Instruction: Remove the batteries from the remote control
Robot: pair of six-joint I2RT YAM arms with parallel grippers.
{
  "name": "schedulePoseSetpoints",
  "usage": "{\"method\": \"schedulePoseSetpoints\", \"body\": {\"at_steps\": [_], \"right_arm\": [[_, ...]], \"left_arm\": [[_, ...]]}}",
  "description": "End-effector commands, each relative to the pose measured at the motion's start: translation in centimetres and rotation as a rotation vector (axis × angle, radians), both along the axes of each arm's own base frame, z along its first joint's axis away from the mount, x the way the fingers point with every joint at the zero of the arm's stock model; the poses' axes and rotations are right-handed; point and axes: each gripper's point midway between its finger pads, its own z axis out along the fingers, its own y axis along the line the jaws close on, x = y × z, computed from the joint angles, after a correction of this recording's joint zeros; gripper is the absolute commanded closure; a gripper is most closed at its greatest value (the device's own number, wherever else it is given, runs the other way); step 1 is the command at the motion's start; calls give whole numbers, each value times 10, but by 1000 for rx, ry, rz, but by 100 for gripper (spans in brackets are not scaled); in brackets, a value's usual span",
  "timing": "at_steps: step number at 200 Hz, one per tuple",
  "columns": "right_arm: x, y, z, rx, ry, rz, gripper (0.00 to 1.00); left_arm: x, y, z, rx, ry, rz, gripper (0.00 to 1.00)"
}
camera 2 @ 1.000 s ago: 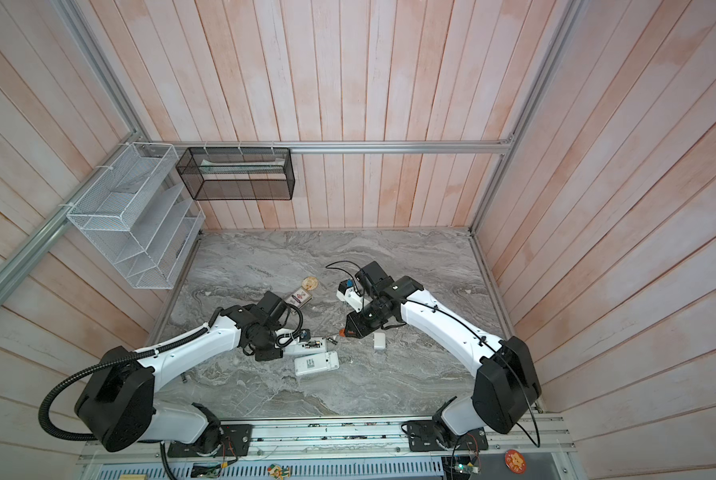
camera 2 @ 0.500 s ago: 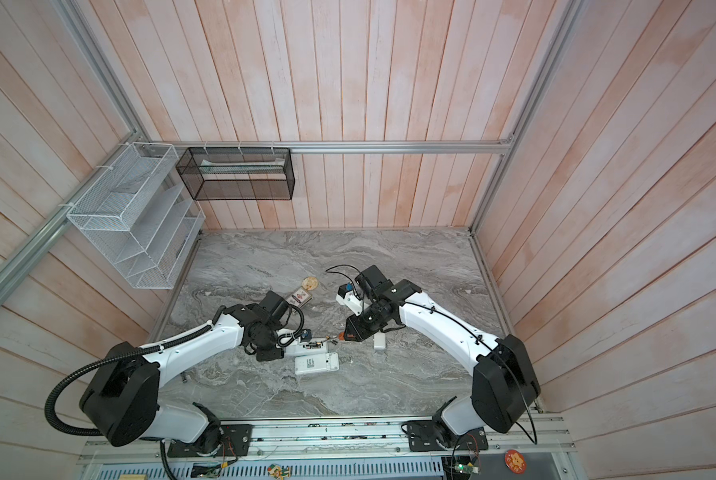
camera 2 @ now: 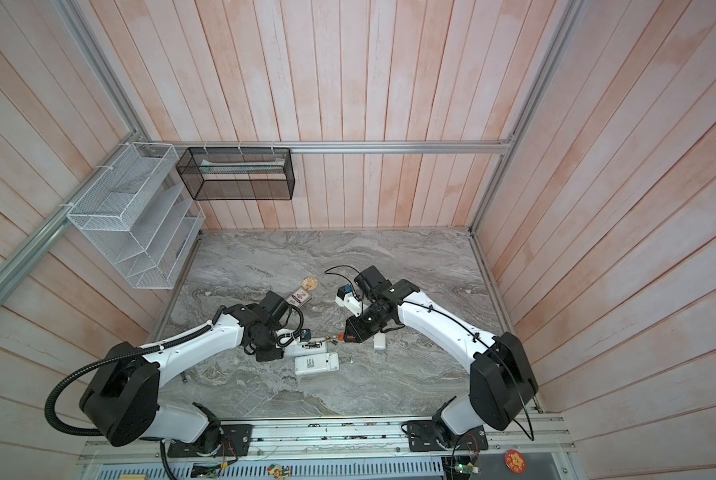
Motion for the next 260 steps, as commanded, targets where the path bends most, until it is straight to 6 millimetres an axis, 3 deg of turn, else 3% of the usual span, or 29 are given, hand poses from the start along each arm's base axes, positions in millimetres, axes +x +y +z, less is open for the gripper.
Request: {"method": "schedulePoseSetpoints", "body": {"at_steps": [1, 47, 143, 185, 217, 260], "right_arm": [[-11, 6, -3, 36, 50, 26, 94], [-15, 15, 4, 118, 72, 17, 94], [-8, 37, 59, 332, 14, -19, 94], [-6, 32, 56, 298, 1, -46, 94], [2, 19, 40, 187, -8, -104, 94], [6, -3, 38, 137, -18, -190, 94]], "left_arm": [[7, -14, 9, -41, -13, -25, 100], [5, -16, 11, -60, -15, -27, 100], [1, -19, 13, -83, -24, -39, 100], [-1, -18, 14, -90, -31, -43, 100], [-2, -18, 15, -93, -34, -43, 100], [-3, -19, 15, -101, -40, -44, 100]]}}
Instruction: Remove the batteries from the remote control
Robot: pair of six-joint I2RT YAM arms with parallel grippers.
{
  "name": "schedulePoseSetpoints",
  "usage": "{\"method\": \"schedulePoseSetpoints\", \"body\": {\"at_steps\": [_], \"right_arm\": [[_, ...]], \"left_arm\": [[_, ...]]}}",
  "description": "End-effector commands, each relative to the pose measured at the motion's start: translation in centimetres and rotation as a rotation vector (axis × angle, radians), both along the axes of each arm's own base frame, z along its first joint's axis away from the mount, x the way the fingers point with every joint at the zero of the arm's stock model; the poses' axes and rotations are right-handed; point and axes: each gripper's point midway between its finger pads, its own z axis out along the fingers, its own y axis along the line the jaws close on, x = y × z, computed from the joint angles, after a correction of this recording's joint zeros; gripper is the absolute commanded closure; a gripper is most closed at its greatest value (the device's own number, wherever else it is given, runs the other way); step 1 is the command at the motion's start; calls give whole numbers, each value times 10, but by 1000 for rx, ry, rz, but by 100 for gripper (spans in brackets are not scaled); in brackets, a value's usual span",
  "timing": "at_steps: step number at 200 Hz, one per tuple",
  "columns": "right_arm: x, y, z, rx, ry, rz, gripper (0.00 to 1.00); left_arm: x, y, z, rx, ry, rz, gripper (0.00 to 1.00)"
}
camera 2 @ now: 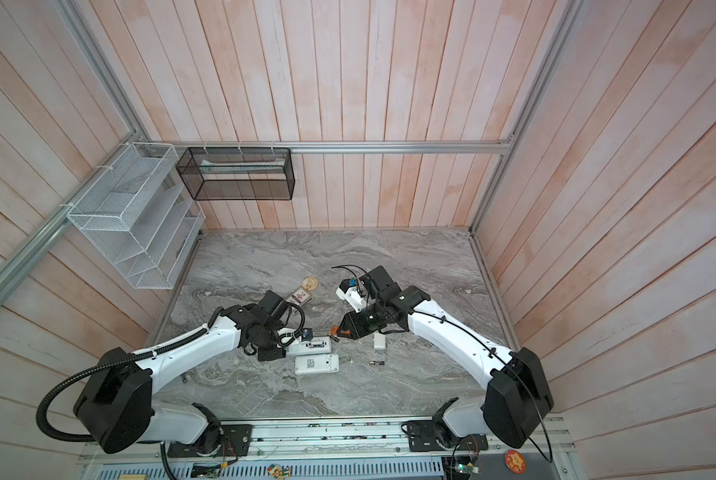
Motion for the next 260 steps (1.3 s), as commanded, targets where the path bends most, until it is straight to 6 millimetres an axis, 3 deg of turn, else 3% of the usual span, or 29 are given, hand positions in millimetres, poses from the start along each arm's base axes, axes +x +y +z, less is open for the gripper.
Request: {"method": "schedulePoseSetpoints", "body": {"at_steps": [1, 40, 111, 137, 156, 194, 223, 260], "right_arm": [[5, -16, 6, -31, -10, -71, 94], [-10, -34, 4, -63, 42, -101, 94], [-108, -54, -13, -55, 337, -80, 94], [-137, -75, -21, -148, 434, -101, 94], [-137, -83, -17, -167, 419, -150, 94], [-114, -69, -1, -82, 355, -217, 94], [-126, -86, -18, -192, 398, -226, 94], [-133, -95, -17, -208, 414, -252, 94]], "left_arm": [[-2, -6, 4, -38, -12, -19, 100], [-1, -7, 5, -43, -18, -14, 100], [-1, -5, 9, -45, -32, -2, 100], [-1, -5, 10, -48, -32, -2, 100], [0, -7, 9, -54, -32, 0, 100], [1, -9, 13, -66, -34, 6, 100], [3, -9, 18, -67, -45, 7, 100], [6, -13, 31, -85, -57, 16, 100]]}}
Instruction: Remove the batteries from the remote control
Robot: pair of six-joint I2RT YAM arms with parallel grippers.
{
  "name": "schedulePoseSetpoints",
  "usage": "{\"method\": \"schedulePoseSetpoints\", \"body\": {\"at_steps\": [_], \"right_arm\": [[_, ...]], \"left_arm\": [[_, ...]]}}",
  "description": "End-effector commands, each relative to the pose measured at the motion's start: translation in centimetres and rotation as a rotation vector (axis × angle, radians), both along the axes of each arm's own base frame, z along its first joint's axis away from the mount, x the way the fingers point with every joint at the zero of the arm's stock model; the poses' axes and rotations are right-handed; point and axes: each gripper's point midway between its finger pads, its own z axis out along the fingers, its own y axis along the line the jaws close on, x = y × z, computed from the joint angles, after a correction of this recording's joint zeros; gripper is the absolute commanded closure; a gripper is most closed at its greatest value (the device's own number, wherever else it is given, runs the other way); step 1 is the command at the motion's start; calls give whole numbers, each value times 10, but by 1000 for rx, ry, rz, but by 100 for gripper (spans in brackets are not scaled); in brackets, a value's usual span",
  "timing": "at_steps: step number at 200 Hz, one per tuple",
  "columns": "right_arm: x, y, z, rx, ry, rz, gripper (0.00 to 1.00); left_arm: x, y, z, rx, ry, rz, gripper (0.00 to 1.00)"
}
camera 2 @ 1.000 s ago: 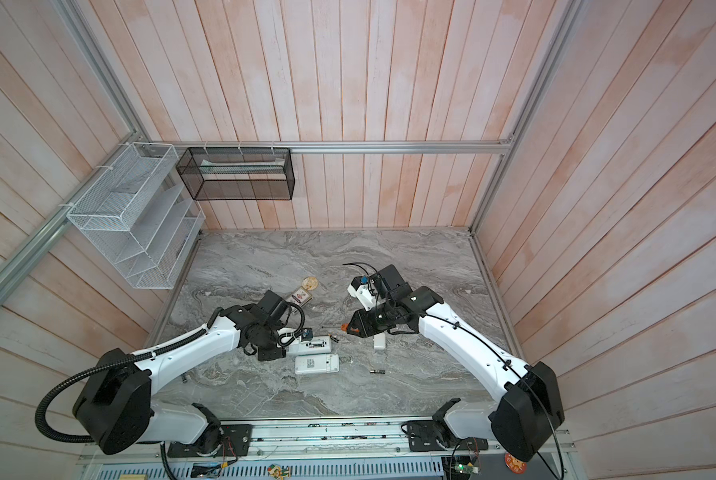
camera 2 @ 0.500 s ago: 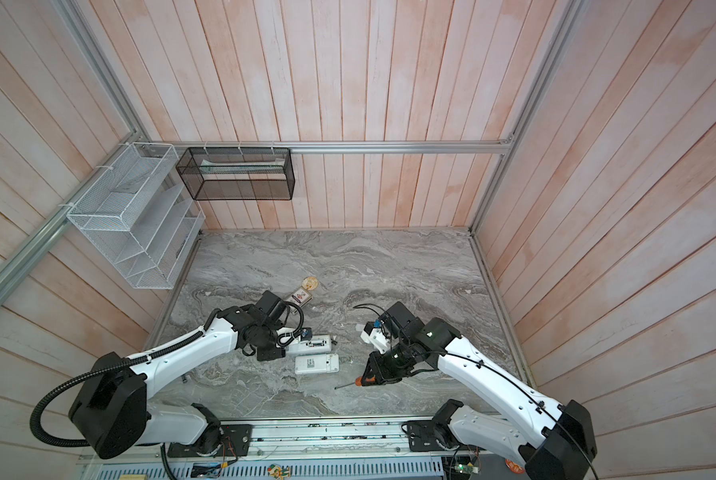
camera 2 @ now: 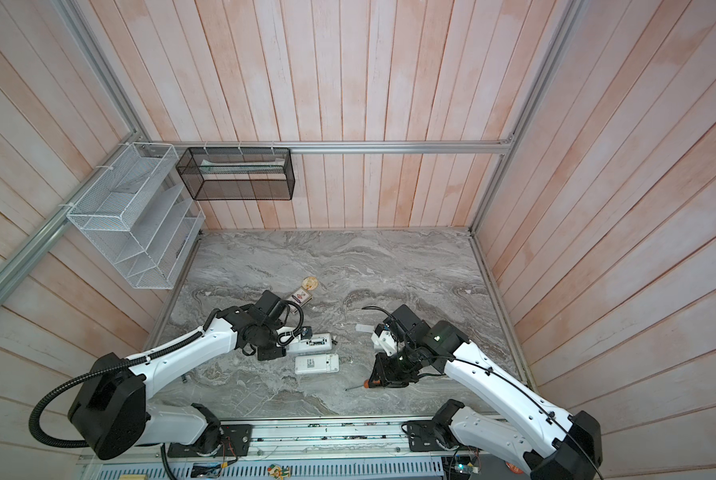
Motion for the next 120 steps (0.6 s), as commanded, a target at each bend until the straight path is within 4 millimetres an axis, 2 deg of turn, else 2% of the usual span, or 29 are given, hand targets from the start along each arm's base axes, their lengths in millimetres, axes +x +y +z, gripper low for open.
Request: {"method": "schedulePoseSetpoints", "body": {"at_steps": [1, 21, 49, 77, 95, 120], "right_arm": [[-5, -8, 3, -29, 11, -25, 94], [8, 4, 20, 35, -57, -19, 94], [44, 18, 53, 54, -222, -28, 94], [76, 27, 79, 50, -341, -50, 94], [87, 31, 86, 66, -365, -50, 93], [97, 31, 86, 58, -374, -32, 93]], "left_arm": [[4, -11, 22, -58, -29, -3, 100], [4, -14, 27, -76, -31, -12, 100], [-1, -22, 38, -106, -37, -48, 100], [-8, -33, 49, -112, -49, -105, 100], [-11, -35, 51, -103, -48, -126, 100], [-10, -30, 44, -63, -52, -124, 100]]}}
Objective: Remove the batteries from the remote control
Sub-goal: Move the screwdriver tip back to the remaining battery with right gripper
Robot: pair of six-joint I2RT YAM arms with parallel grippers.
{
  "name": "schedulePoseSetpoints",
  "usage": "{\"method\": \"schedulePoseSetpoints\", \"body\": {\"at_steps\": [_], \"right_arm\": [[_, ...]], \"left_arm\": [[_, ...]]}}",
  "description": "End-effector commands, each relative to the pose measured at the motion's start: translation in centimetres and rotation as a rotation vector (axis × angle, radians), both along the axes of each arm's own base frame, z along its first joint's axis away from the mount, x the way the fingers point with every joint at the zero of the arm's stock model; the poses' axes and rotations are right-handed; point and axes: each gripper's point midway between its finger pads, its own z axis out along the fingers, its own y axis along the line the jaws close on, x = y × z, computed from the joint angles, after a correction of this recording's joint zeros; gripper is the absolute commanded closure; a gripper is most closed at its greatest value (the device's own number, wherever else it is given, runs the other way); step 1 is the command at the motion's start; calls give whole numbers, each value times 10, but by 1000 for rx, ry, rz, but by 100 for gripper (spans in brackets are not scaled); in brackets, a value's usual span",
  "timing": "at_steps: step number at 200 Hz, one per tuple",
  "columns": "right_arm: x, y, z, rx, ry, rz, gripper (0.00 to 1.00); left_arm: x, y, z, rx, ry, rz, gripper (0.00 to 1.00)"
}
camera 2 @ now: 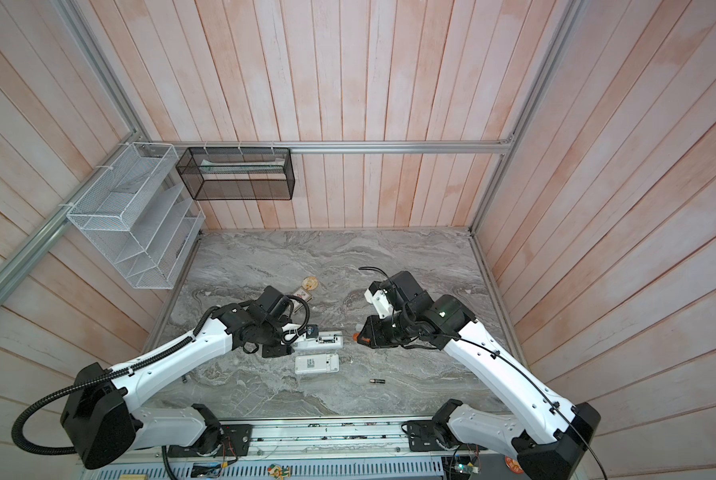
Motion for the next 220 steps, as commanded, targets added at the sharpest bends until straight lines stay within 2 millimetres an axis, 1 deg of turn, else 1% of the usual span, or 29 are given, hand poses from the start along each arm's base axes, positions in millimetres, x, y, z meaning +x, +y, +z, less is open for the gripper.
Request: {"method": "schedulePoseSetpoints", "body": {"at_steps": [1, 25, 48, 74, 96, 125, 147, 175, 200, 220], "right_arm": [[14, -1, 3, -23, -52, 15, 93], [26, 0, 4, -19, -68, 18, 93], [35, 6, 3, -2, -79, 31, 93], [43, 15, -3, 14, -76, 58, 93], [50, 21, -9, 20, -76, 90, 93], [61, 31, -13, 44, -94, 133, 93], [70, 39, -13, 71, -118, 163, 93], [76, 52, -17, 109, -124, 211, 93], [79, 58, -28, 115, -106, 235, 93], [77, 59, -37, 115, -82, 252, 93]], "left_arm": [[-2, 3, 3, 20, -8, -22, 100], [3, 11, -7, 69, -20, 10, 100], [6, 26, -17, 134, -26, 47, 100], [9, 44, -24, 171, -25, 94, 100], [11, 53, -27, 182, -20, 117, 100], [8, 63, -42, 237, -2, 108, 100], [9, 63, -48, 249, 6, 103, 100], [13, 60, -50, 250, 15, 102, 100], [17, 57, -52, 251, 25, 100, 100], [18, 54, -52, 249, 29, 99, 100]]}}
